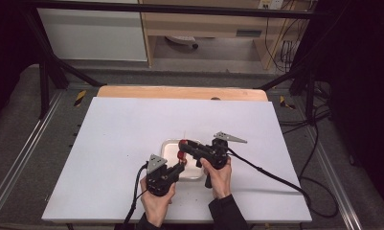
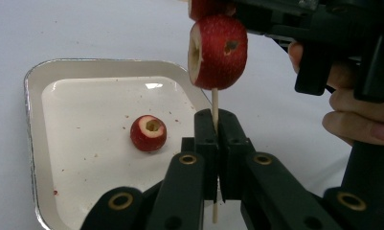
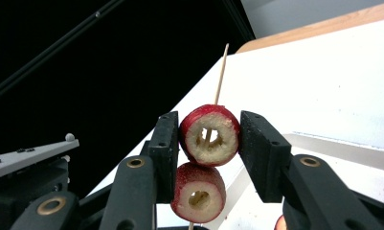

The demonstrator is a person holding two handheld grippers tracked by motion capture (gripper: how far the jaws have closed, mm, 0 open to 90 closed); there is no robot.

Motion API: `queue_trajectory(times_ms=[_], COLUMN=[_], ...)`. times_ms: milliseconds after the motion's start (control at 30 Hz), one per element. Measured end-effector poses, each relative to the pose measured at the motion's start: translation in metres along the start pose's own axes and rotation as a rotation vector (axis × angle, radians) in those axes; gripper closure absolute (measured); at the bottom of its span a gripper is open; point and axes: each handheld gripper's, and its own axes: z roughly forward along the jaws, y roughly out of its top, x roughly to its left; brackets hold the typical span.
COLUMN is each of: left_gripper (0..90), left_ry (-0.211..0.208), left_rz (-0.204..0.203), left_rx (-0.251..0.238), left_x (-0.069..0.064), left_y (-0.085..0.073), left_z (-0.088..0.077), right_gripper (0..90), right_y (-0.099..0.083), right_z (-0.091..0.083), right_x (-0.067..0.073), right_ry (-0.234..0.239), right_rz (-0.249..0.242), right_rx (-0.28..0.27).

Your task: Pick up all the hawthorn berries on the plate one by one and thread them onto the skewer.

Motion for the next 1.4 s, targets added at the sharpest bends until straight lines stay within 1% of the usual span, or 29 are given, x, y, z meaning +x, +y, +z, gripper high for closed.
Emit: queue_trajectory(times_ms=[67,233,333,367,400,433,500,533,633,667,733,800,867,933,1000,1033,1100,1133,1233,1267,1367,1400], left_gripper=[87.9,87.9,87.9,87.9,87.9,87.9,87.9,87.9,87.9,87.9,87.9,87.8,87.8,87.8,87.8,87.7,87.8,87.7,87.8,87.8,87.8,87.8], left_ry=[0.004,0.007,0.005,0.008,0.009,0.008,0.014,0.019,0.025,0.030,0.034,0.035,0.038,0.037,0.037,0.029,0.030,0.031,0.032,0.030,0.030,0.030], left_rz=[0.006,0.012,0.024,0.031,0.036,0.040,0.060,0.068,0.099,0.110,0.127,0.135,0.146,0.151,0.158,0.160,0.161,0.165,0.164,0.167,0.180,0.177], left_rx=[0.002,0.001,-0.008,-0.006,-0.009,-0.010,-0.009,-0.007,0.004,0.005,0.014,0.022,0.025,0.029,0.033,0.037,0.040,0.044,0.049,0.050,0.056,0.054], left_x=[0.001,0.003,0.003,0.004,0.005,0.006,0.008,0.009,0.013,0.014,0.017,0.020,0.022,0.025,0.028,0.030,0.034,0.036,0.041,0.043,0.047,0.049], left_y=[0.000,0.000,0.000,0.000,0.000,0.000,-0.001,-0.001,-0.003,-0.003,-0.004,-0.004,-0.004,-0.004,-0.005,-0.005,-0.006,-0.006,-0.006,-0.006,-0.007,-0.007], left_z=[0.000,0.000,-0.001,-0.001,-0.002,-0.003,-0.004,-0.005,-0.008,-0.009,-0.011,-0.014,-0.016,-0.019,-0.021,-0.022,-0.024,-0.026,-0.030,-0.031,-0.034,-0.036], right_gripper=[59.9,59.9,59.3,56.8,51.0,48.0,41.1,36.4,25.4,22.1,16.4,12.1,8.5,7.3,6.5,6.0,5.8,5.8,5.8,5.8,5.5,5.4], right_y=[-0.002,-0.004,-0.003,-0.003,-0.002,0.000,0.004,0.007,0.012,0.014,0.016,0.016,0.017,0.017,0.017,0.017,0.018,0.018,0.019,0.019,0.021,0.021], right_z=[0.001,0.002,0.001,0.001,0.000,-0.001,-0.004,-0.006,-0.010,-0.011,-0.012,-0.013,-0.014,-0.015,-0.016,-0.017,-0.018,-0.018,-0.018,-0.019,-0.018,-0.017], right_x=[0.000,0.000,0.000,0.000,0.000,0.001,0.002,0.002,0.000,-0.002,-0.004,-0.006,-0.009,-0.010,-0.011,-0.012,-0.012,-0.012,-0.013,-0.013,-0.012,-0.012], right_ry=[-0.002,0.002,0.003,0.005,0.001,-0.008,-0.020,-0.034,-0.082,-0.090,-0.102,-0.120,-0.133,-0.150,-0.170,-0.173,-0.181,-0.185,-0.203,-0.211,-0.229,-0.230], right_rz=[-0.005,0.004,-0.006,-0.009,-0.015,-0.025,-0.051,-0.067,-0.110,-0.128,-0.158,-0.188,-0.217,-0.249,-0.280,-0.292,-0.313,-0.320,-0.343,-0.343,-0.371,-0.375], right_rx=[0.005,0.028,0.032,0.031,0.022,0.022,0.026,0.034,0.072,0.085,0.126,0.166,0.221,0.272,0.298,0.307,0.329,0.340,0.371,0.384,0.422,0.436])
